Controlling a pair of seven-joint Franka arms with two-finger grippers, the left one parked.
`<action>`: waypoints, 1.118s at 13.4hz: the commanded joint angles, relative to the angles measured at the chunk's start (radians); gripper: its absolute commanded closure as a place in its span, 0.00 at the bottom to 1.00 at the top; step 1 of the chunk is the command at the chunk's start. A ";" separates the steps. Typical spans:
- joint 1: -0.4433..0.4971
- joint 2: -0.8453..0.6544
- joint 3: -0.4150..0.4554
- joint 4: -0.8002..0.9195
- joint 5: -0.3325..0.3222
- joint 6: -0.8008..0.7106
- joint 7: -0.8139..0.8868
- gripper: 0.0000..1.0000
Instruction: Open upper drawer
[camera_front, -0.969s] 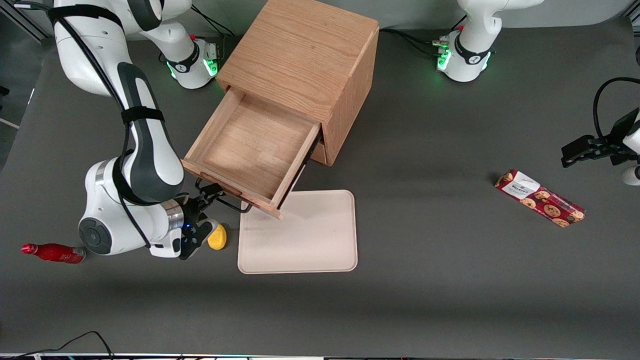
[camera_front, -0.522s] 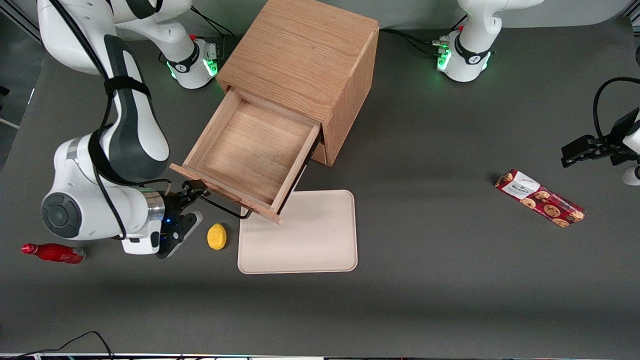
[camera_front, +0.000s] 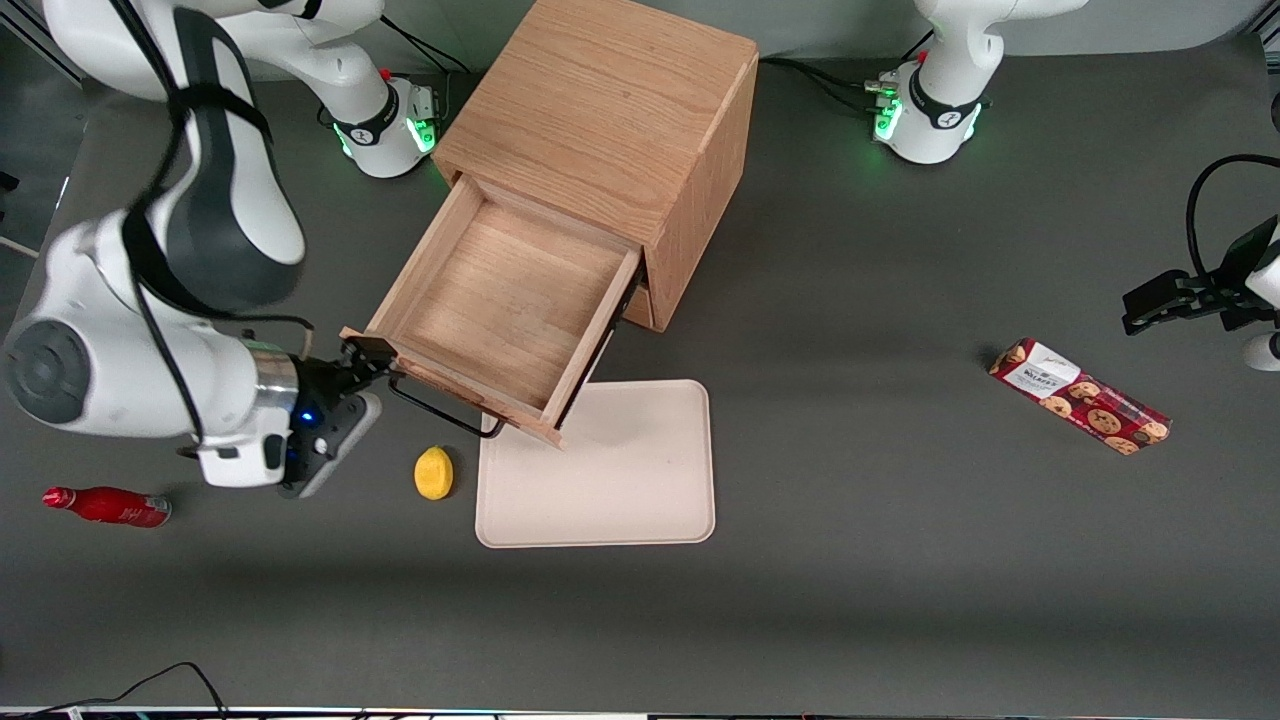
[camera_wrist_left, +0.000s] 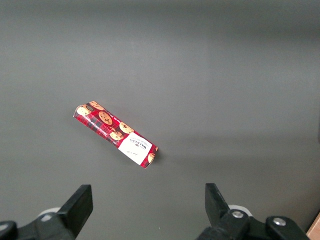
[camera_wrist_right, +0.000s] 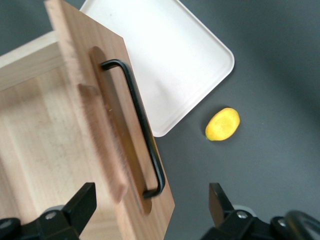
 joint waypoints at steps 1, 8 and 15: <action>-0.010 -0.141 0.001 -0.118 -0.060 0.004 -0.018 0.00; -0.012 -0.362 0.050 -0.302 -0.240 0.008 0.601 0.00; -0.197 -0.556 0.105 -0.544 -0.279 0.152 0.602 0.00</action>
